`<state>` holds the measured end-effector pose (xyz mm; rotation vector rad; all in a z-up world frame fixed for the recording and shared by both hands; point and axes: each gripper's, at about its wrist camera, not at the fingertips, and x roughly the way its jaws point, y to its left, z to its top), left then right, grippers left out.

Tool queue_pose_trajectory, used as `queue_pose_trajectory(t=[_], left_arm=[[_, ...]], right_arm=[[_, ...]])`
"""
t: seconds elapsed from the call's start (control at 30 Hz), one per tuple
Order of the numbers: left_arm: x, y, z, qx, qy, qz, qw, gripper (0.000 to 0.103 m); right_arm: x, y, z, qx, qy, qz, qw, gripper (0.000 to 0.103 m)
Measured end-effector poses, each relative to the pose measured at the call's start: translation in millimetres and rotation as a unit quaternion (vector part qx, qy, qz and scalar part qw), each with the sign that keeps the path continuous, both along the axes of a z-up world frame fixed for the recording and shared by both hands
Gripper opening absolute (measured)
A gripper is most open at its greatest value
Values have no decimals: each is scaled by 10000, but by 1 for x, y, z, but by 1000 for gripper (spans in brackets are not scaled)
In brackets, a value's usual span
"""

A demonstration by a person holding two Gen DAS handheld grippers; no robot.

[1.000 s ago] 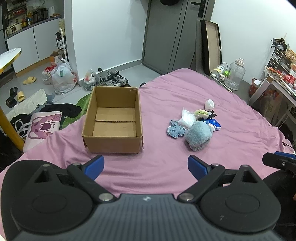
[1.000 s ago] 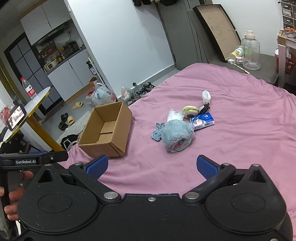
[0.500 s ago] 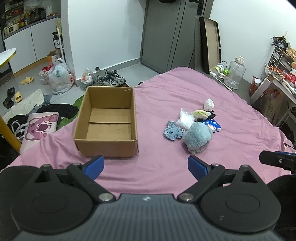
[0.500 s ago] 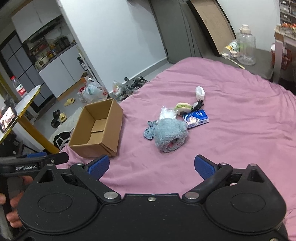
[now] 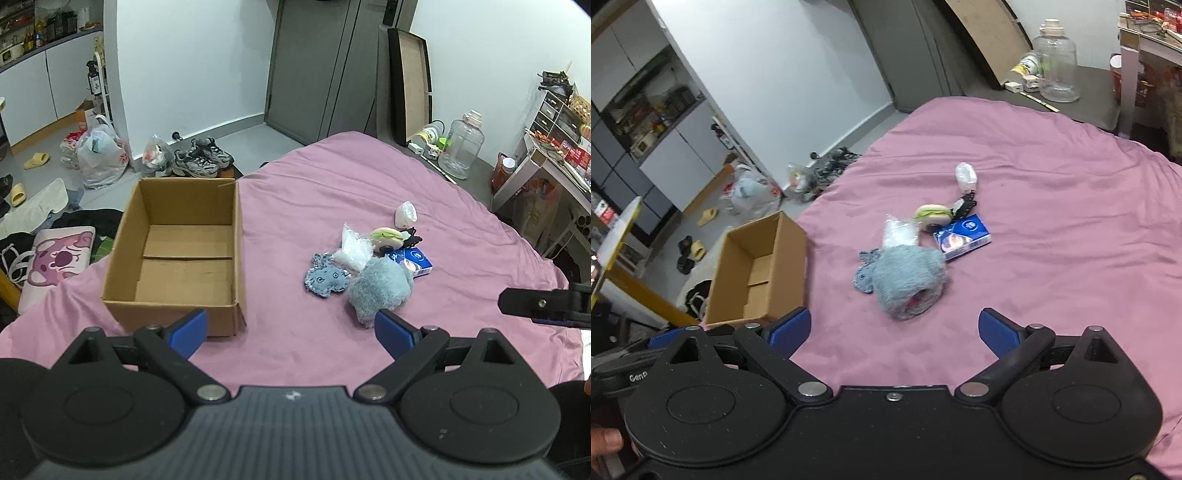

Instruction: Organize soft objects

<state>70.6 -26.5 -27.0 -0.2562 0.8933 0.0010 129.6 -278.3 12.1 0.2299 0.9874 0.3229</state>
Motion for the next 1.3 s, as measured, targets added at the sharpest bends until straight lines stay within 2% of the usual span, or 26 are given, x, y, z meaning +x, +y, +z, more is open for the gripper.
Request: queue_pose_trajectory(t=[0.13,0.23,0.43,0.6,0.77,0.87,1.0,1.07,1.13,1.2,1.3], left_arm=[[10,-7,-10,91,45,-93,9999,96],[19,-13,-17,162,137,-173,9996,95],[34,-29,-31,244,99,-376,9989,95],[48,-41,-54,302,323,-488,9978,94],[61,-56,-75,304,483,-611,9965,93],[69,-65,-84,389,446,-687,9959,93],[83,-74,-99,325,535,-707,9955,89],[89,-80,-106,324,525,-749,9953,85],[94,-86,-113,325,536,-814,9947,84],[99,-91,-121,306,567,-836,9944,81],[107,-97,-131,271,585,-834,9944,74]], right_arm=[[16,2,-5,-17,81,-62,9999,98],[33,2,-15,232,357,-38,9991,98],[54,1,-33,194,677,-94,9975,98],[65,-4,-46,371,971,-154,9945,98],[80,-12,-58,253,1131,-320,9928,98],[86,-19,-66,390,1263,-395,9904,97],[92,-21,-74,429,1321,-441,9893,89],[96,-24,-83,461,1415,-477,9877,78],[101,-28,-94,563,1589,-516,9843,62],[103,-31,-102,638,1713,-543,9816,57],[105,-33,-107,691,1731,-559,9809,57]])
